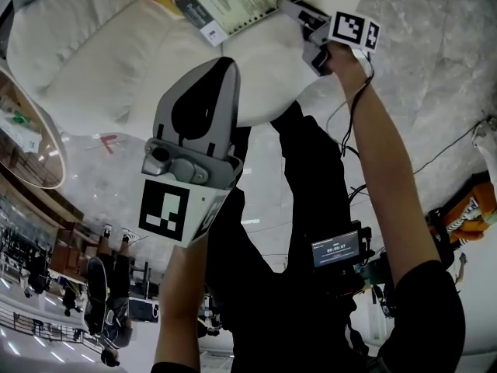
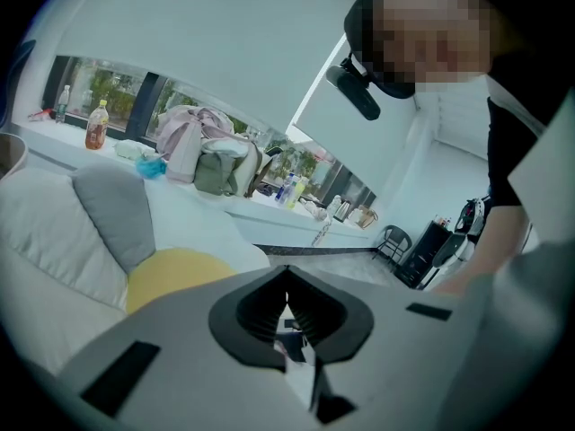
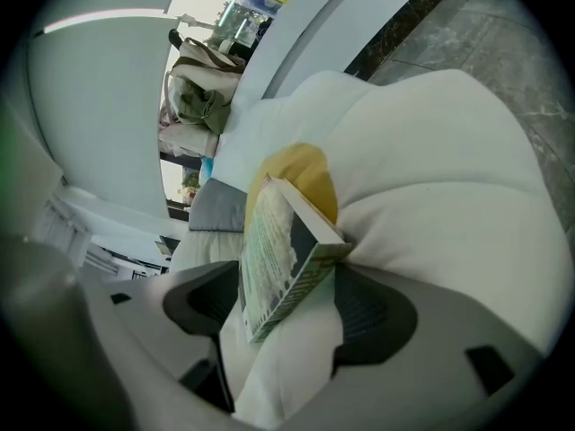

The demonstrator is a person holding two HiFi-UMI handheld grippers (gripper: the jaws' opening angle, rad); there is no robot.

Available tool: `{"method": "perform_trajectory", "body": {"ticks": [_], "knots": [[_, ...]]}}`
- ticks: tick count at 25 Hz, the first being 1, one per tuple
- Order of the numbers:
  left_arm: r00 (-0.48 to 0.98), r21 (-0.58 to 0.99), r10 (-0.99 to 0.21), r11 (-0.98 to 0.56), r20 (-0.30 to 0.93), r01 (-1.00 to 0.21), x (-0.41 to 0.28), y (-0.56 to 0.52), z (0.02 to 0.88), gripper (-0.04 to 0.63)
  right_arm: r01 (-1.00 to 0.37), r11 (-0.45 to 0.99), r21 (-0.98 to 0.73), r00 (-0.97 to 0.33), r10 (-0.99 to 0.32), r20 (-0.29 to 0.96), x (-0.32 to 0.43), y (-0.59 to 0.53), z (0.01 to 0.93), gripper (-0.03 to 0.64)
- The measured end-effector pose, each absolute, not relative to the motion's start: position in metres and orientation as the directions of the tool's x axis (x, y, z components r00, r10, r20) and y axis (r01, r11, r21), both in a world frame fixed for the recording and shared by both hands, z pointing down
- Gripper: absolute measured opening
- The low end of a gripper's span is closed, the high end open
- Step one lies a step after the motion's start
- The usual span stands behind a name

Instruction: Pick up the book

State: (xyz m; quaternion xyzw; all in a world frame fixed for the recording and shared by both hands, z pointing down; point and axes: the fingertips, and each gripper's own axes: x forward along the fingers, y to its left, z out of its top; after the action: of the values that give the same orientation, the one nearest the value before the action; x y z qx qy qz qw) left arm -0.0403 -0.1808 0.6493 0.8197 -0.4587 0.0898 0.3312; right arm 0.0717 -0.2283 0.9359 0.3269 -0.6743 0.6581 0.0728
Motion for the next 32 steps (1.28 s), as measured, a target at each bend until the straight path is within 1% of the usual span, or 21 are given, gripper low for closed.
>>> {"method": "perform_trajectory", "body": {"ticks": [13, 14, 16, 32], "knots": [[0.576, 0.456, -0.686, -0.380, 0.445, -0.805, -0.043, -0.181, 0.662, 0.014, -0.543, -0.116, -0.832, -0.771, -0.324, 0.548, 0.073, -0.235, 0.954, 0.327], [0.578, 0.456, -0.686, -0.383, 0.443, -0.803, -0.042, -0.180, 0.661, 0.014, -0.550, -0.120, -0.827, -0.766, -0.322, 0.556, 0.074, -0.235, 0.955, 0.318], [0.581, 0.457, -0.684, -0.386, 0.441, -0.801, -0.041, -0.177, 0.657, 0.014, -0.569, -0.131, -0.812, -0.751, -0.318, 0.578, 0.077, -0.234, 0.957, 0.235], [0.575, 0.476, -0.657, -0.351, 0.488, -0.806, -0.052, -0.137, 0.622, 0.014, -0.610, -0.147, -0.779, -0.707, -0.342, 0.619, 0.076, -0.222, 0.917, 0.188]]}}
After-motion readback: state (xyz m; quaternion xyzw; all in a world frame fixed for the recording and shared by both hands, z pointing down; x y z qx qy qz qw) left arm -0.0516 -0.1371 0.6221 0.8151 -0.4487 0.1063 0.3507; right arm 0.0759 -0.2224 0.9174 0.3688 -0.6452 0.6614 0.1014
